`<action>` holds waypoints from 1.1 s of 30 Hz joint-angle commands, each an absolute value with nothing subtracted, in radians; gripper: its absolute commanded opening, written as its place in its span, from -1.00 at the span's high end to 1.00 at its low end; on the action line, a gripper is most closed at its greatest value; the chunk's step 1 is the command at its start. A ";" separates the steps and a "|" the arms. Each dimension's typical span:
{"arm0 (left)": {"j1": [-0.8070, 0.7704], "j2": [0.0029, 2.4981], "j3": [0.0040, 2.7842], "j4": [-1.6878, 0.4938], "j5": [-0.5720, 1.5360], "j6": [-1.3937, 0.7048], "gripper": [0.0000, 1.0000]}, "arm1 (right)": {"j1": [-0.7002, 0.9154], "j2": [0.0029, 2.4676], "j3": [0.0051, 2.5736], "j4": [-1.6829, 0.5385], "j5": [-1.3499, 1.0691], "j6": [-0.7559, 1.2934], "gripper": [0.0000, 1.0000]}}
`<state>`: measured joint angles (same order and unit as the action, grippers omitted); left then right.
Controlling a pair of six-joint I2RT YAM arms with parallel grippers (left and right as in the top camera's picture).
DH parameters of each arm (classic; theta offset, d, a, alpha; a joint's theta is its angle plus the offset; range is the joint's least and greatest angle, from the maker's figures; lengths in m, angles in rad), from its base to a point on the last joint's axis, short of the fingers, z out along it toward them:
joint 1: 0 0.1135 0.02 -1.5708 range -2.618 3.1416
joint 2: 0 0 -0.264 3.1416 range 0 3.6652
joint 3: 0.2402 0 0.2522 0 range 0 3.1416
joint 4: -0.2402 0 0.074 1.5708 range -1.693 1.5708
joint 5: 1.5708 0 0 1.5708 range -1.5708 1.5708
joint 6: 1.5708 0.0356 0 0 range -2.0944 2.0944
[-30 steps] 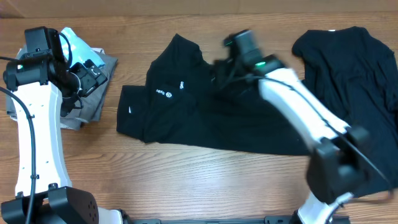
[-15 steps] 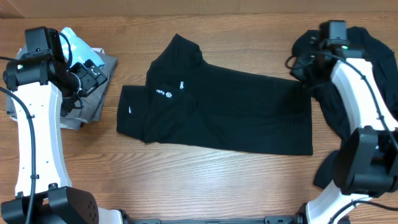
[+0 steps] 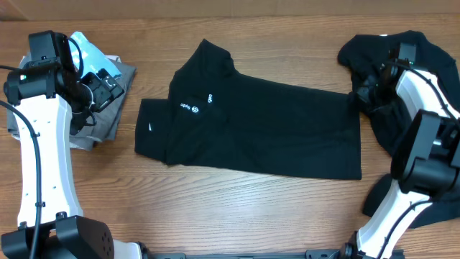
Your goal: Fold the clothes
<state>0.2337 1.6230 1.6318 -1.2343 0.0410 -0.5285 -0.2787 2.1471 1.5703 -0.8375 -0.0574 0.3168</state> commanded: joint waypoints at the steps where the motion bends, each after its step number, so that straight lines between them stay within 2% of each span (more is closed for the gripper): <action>1: 0.235 1.615 1.652 -1.233 0.045 -0.539 -1.00 | -0.330 2.181 1.570 -0.812 -0.018 0.310 0.92; 7: 0.235 1.615 1.652 -1.233 0.044 -0.539 -1.00 | -0.429 2.231 1.570 -0.739 0.044 0.311 0.79; 9: 0.235 1.615 1.652 -1.233 0.044 -0.539 -1.00 | -0.471 2.231 1.571 -0.708 0.028 0.310 0.63; 11: 0.235 1.615 1.652 -1.233 0.045 -0.539 -1.00 | -0.508 2.229 1.593 -0.699 -0.055 0.270 0.55; 12: 0.235 1.615 1.652 -1.233 0.045 -0.539 -1.00 | -0.524 2.229 1.612 -0.707 -0.110 0.245 0.44; 14: 0.235 1.615 1.652 -1.233 0.045 -0.539 -1.00 | -0.552 2.225 1.663 -0.741 -0.201 0.231 -0.08; 18: 0.235 1.615 1.652 -1.233 0.045 -0.539 -1.00 | -0.568 2.218 1.798 -0.841 -0.291 0.230 -0.44; 25: 0.235 1.615 1.652 -1.233 0.044 -0.539 -1.00 | -0.527 2.182 2.089 -1.119 -0.294 0.228 -0.61; 29: 0.235 1.615 1.652 -1.233 0.045 -0.539 -1.00 | -0.467 2.173 2.198 -1.299 -0.293 0.224 -0.61; 33: 0.235 1.615 1.652 -1.233 0.045 -0.539 -1.00 | -0.389 2.173 2.192 -1.398 -0.257 0.205 -0.60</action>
